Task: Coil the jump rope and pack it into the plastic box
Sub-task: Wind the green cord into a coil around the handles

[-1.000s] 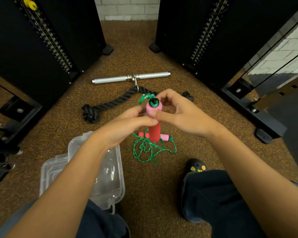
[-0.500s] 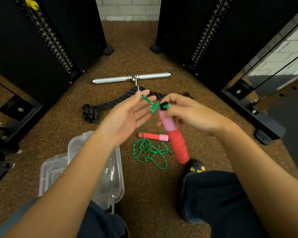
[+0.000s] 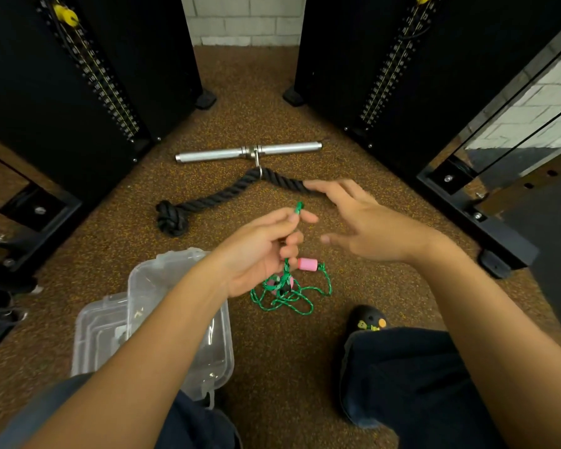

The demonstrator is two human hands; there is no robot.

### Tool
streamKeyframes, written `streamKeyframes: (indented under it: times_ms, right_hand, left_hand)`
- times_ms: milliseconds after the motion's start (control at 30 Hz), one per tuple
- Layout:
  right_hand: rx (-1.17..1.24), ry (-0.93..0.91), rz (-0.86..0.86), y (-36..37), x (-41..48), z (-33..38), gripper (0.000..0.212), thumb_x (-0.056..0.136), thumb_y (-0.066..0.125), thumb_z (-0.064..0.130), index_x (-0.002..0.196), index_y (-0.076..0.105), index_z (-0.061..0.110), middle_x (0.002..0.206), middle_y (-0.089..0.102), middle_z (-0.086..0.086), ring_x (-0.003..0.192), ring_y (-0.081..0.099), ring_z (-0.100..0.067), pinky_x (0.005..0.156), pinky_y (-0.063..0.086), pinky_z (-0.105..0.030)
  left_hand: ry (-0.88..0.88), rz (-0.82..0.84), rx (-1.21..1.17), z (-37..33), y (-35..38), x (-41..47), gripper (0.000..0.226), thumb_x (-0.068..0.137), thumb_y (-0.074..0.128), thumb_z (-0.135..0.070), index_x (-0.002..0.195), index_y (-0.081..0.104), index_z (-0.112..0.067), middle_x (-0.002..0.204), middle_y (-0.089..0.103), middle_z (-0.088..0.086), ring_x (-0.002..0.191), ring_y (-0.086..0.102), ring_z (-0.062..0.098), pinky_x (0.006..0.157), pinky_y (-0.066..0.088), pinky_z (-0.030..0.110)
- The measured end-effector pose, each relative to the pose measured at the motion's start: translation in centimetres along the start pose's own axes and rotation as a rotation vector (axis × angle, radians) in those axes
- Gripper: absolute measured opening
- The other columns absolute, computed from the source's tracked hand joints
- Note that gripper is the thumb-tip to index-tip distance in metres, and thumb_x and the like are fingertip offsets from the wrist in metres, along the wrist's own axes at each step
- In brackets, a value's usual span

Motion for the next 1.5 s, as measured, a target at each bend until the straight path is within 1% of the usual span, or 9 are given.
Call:
streamKeyframes:
  times_ms: [133,200,300,500,700,967,1100,1267,1500]
  right_hand:
    - [-0.07,-0.192,-0.064,0.4,0.4,0.5,0.041,0.093,0.049,0.022,0.132,0.041,0.029,0.152,0.021,0.0,0.141,0.011,-0.016,0.109,0.005,-0.019]
    - [-0.078,-0.221,-0.061,0.4,0.7,0.1,0.028,0.091,0.051,0.026,0.118,0.055,0.02,0.138,0.046,-0.003,0.132,0.034,-0.017,0.105,0.017,-0.009]
    - [0.018,-0.178,-0.045,-0.2,0.6,-0.1,0.023,0.087,0.052,0.039,0.094,0.064,0.02,0.09,0.069,-0.001,0.085,0.063,-0.017,0.081,0.05,-0.029]
    - [0.116,-0.243,-0.141,-0.7,0.5,0.3,0.014,0.091,0.051,0.031,0.086,0.062,0.024,0.084,0.055,0.013,0.074,0.054,0.008,0.07,0.038,-0.002]
    - [0.208,-0.196,-0.377,-0.5,1.1,-0.3,0.024,0.085,0.057,0.039,0.08,0.061,0.017,0.066,0.051,0.011,0.058,0.045,0.001,0.057,0.034,-0.009]
    - [0.186,-0.183,-0.199,2.4,1.9,0.7,0.027,0.097,0.04,0.031,0.073,0.052,0.025,0.06,0.048,0.014,0.056,0.048,0.005,0.056,0.035,-0.011]
    - [0.092,-0.154,-0.125,2.6,1.8,0.5,0.027,0.099,0.035,0.029,0.093,0.058,0.015,0.061,0.046,0.014,0.058,0.045,0.001,0.053,0.03,-0.02]
    - [0.009,-0.139,-0.085,2.7,1.6,0.4,0.03,0.099,0.033,0.029,0.096,0.059,0.013,0.063,0.042,0.018,0.055,0.038,0.007,0.056,0.033,-0.006]
    - [0.001,-0.21,-0.136,2.0,1.2,1.0,0.023,0.096,0.044,0.029,0.097,0.06,0.013,0.085,0.054,0.006,0.078,0.047,-0.009,0.062,0.028,-0.02]
  left_hand:
    - [-0.029,0.077,0.041,0.0,0.5,-0.2,0.021,0.086,0.048,-0.024,0.098,0.062,-0.013,0.06,0.045,-0.006,0.049,0.041,0.005,0.054,0.04,0.022]
    - [-0.025,0.096,0.092,-0.3,0.3,-0.5,0.023,0.082,0.051,-0.026,0.097,0.064,-0.013,0.06,0.049,-0.005,0.052,0.045,0.007,0.058,0.041,0.025]
    - [-0.011,0.087,0.262,-0.8,-0.2,-0.9,0.014,0.084,0.055,-0.027,0.081,0.061,-0.015,0.06,0.053,-0.004,0.059,0.051,0.011,0.063,0.042,0.024]
    - [-0.035,0.112,0.248,-0.2,0.0,-0.6,0.042,0.087,0.052,-0.015,0.045,0.046,-0.019,0.075,0.06,0.005,0.07,0.063,0.012,0.069,0.052,0.021]
    - [-0.07,0.179,0.159,-0.7,0.1,-0.9,0.035,0.086,0.051,-0.024,0.053,0.052,-0.011,0.059,0.062,0.005,0.032,0.03,0.003,0.046,0.029,0.014]
    - [0.043,0.261,-0.257,-1.8,-0.2,-0.9,0.059,0.086,0.037,-0.036,0.032,0.052,-0.017,0.044,0.059,-0.005,0.038,0.039,0.005,0.049,0.027,0.019]
    - [0.185,0.285,-0.414,-2.6,-1.6,-1.0,0.048,0.087,0.043,-0.037,0.048,0.064,-0.018,0.093,0.074,-0.002,0.043,0.046,0.002,0.048,0.03,0.014]
    - [0.243,0.328,-0.582,-3.6,-3.6,-1.2,0.038,0.094,0.042,-0.026,0.127,0.053,-0.011,0.122,0.064,0.013,0.041,0.052,0.005,0.046,0.041,0.013]
    - [0.251,-0.054,-0.352,-4.0,-2.8,-1.5,0.038,0.086,0.042,-0.023,0.114,0.064,-0.009,0.116,0.069,0.006,0.08,0.069,0.005,0.064,0.054,0.016]
Point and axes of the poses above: each hand's wrist, its own x-axis towards the middle knuckle, its own y-axis out of the palm, z = x × y, the point moved 2 cm from there along x, towards the middle knuckle
